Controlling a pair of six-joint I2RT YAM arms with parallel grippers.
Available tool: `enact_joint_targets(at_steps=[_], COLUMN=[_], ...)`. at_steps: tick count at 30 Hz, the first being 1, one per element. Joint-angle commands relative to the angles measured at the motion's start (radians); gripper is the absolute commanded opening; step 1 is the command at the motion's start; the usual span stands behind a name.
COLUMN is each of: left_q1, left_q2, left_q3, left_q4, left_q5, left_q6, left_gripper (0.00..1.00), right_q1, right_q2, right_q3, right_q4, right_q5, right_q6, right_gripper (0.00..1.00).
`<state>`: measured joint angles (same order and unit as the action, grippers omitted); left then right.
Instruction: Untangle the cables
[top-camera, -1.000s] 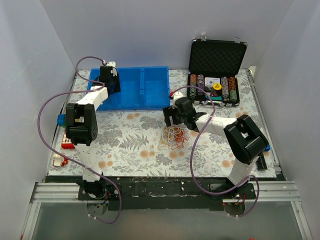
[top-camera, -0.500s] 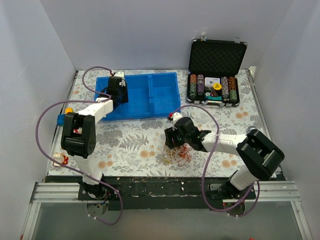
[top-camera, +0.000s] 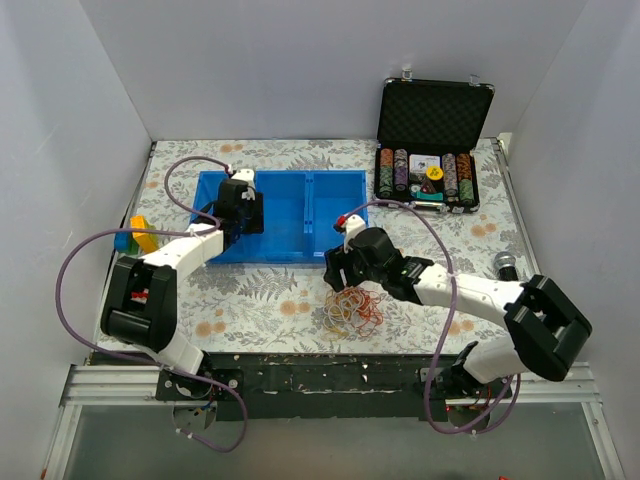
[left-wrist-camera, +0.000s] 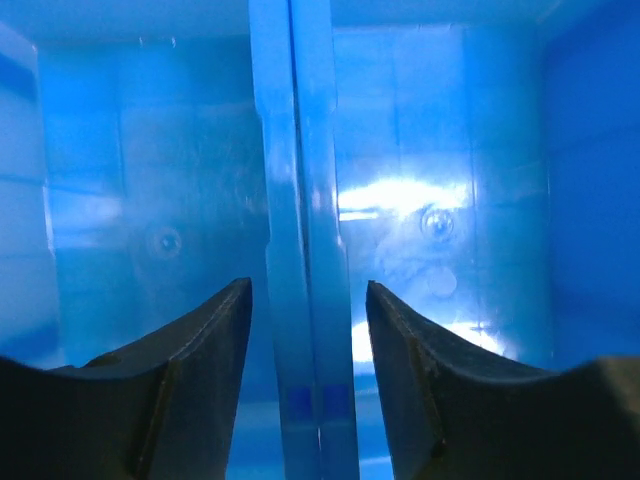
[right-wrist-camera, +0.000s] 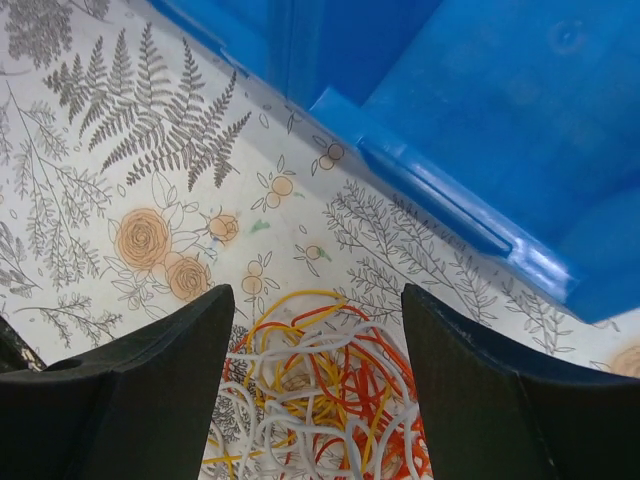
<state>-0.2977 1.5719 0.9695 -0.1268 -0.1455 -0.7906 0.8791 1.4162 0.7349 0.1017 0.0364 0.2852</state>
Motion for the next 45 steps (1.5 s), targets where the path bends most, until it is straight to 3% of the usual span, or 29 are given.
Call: enact_joint_targets(at_steps=[1, 2, 7, 11, 14, 17, 22, 25, 29, 34, 41, 45], left_q1=[-0.008, -0.008, -0.008, -0.012, -0.033, -0.127, -0.306, -0.369, -0.443, -0.491, -0.492, -0.494], left_q2=[-0.072, -0.084, -0.139, -0.234, -0.329, -0.389, -0.368, -0.325, -0.331, -0.404, -0.357, -0.333], left_q3=[-0.029, -0.022, 0.076, 0.116, 0.120, 0.104, 0.048, -0.026, -0.178, -0.308, -0.327, -0.333], left_q4=[-0.103, -0.118, -0.233, -0.298, -0.324, -0.365, -0.372, -0.266, -0.084, 0.050, 0.121, 0.177], left_q5=[0.018, 0.023, 0.095, 0.312, 0.531, 0.650, 0.707, 0.725, 0.609, 0.508, 0.443, 0.556], left_q6=[-0.016, -0.018, 0.002, 0.059, 0.146, 0.278, 0.390, 0.357, 0.266, 0.240, 0.225, 0.240], left_gripper=[0.62, 0.73, 0.98, 0.98, 0.98, 0.98, 0.98, 0.98, 0.98, 0.98, 0.98, 0.94], right_q1=[0.003, 0.000, -0.017, -0.035, -0.035, -0.034, -0.034, -0.034, -0.035, -0.031, -0.031, -0.029], right_q2=[-0.108, -0.132, -0.169, -0.198, -0.252, -0.312, -0.347, -0.324, -0.252, -0.178, -0.197, -0.207], right_q3=[0.031, 0.017, -0.026, -0.055, -0.092, -0.147, -0.245, -0.267, -0.258, -0.174, -0.178, -0.178], right_q4=[-0.063, -0.066, -0.177, -0.181, -0.211, -0.205, -0.064, -0.017, 0.052, 0.087, 0.101, 0.099], right_q5=[0.118, 0.137, 0.210, 0.184, 0.152, 0.094, -0.022, -0.093, -0.173, -0.289, -0.337, -0.348], right_q6=[-0.008, -0.004, 0.035, 0.065, 0.080, 0.115, 0.143, 0.149, 0.135, 0.101, 0.075, 0.063], right_gripper=[0.76, 0.76, 0.72, 0.66, 0.68, 0.72, 0.66, 0.59, 0.46, 0.24, 0.21, 0.15])
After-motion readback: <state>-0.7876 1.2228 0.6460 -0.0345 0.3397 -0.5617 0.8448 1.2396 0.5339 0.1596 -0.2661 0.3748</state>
